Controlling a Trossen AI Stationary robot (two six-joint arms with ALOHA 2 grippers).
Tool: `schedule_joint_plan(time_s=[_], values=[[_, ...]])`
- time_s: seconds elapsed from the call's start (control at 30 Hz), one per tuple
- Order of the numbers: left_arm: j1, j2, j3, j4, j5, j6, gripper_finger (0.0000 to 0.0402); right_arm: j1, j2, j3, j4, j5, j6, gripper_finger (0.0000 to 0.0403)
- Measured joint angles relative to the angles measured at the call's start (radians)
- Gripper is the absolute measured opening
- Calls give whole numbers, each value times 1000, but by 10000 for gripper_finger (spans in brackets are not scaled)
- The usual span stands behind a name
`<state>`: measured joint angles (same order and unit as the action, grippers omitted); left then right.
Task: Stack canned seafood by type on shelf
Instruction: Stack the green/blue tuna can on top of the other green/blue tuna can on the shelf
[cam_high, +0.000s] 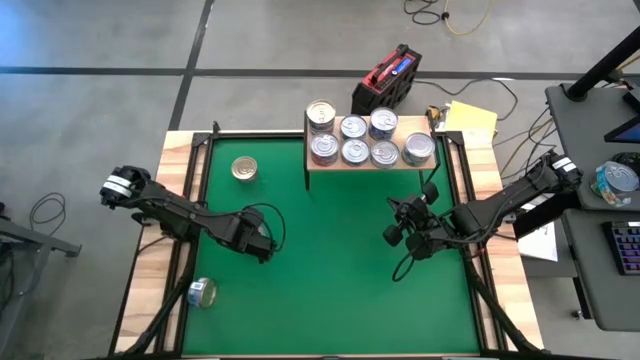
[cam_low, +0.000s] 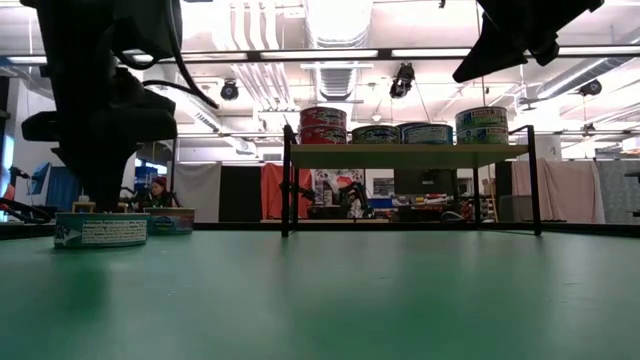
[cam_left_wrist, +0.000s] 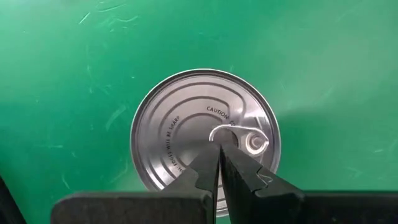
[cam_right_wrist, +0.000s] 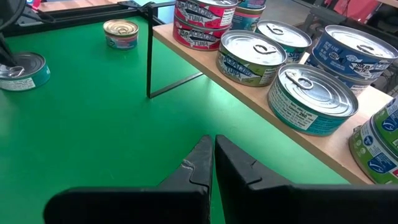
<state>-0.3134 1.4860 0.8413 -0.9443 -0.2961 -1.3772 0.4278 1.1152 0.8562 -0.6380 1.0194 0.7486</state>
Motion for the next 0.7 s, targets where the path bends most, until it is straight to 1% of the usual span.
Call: schedule_joint_plan(time_s=[0.23,0.4,0.5,0.7], values=[[-10,12,0,27,24,-14,0,9,0,0,0,-6,0,9],[-23,86,23,22,26,-15,0,24,0,0,-1,-6,0,9],[-36,137,70,5,23,3,0,31,0,0,-1,-6,0,9],[-62,223,214,14,53,68,0,41,0,0,0,-6,2,9]])
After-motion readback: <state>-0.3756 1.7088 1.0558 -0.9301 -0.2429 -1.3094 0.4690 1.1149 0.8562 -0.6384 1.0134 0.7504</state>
